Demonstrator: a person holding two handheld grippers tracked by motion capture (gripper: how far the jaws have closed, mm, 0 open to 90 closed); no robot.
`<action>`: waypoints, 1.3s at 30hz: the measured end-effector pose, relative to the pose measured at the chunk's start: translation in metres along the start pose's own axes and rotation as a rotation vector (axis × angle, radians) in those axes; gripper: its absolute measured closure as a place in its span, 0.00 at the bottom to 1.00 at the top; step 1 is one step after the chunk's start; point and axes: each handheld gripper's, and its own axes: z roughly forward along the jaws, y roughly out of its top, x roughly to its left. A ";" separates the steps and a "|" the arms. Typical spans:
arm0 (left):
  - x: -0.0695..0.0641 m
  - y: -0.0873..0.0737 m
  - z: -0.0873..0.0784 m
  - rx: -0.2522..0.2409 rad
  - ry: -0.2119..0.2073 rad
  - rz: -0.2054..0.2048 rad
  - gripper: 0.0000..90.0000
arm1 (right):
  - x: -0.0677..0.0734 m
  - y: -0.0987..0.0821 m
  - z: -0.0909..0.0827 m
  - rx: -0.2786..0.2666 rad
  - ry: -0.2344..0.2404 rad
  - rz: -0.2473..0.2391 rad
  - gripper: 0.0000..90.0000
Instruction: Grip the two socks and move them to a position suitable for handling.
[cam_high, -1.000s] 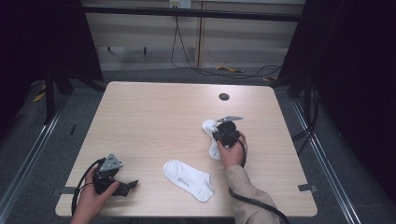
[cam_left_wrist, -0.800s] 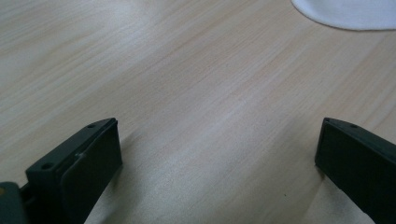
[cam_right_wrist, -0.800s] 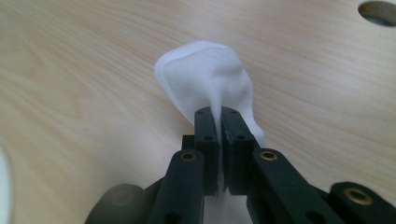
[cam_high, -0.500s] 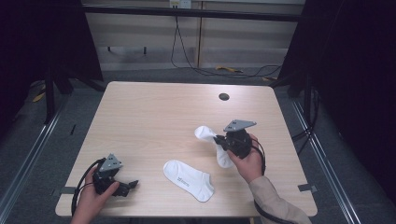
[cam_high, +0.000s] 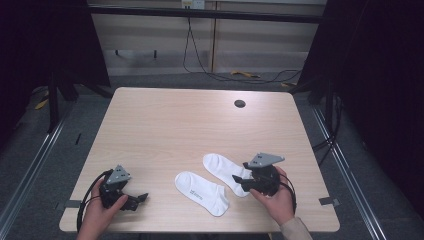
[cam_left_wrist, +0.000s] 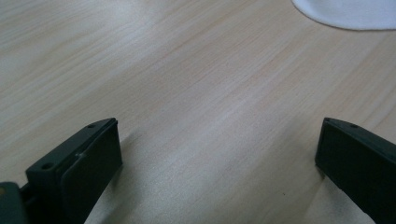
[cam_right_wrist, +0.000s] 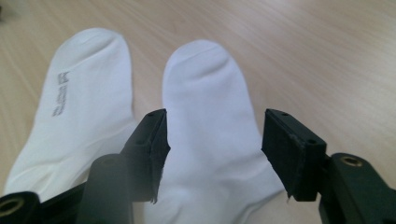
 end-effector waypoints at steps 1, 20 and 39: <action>0.000 0.000 0.000 0.002 0.002 0.001 0.00 | 0.002 -0.004 -0.002 0.002 0.002 0.008 0.43; -0.006 -0.002 -0.002 0.003 0.020 -0.024 0.00 | 0.045 -0.009 0.016 -0.009 0.119 -0.046 0.64; -0.021 0.026 -0.001 -0.039 0.015 -0.086 0.17 | 0.058 -0.015 0.025 0.058 0.137 -0.111 0.71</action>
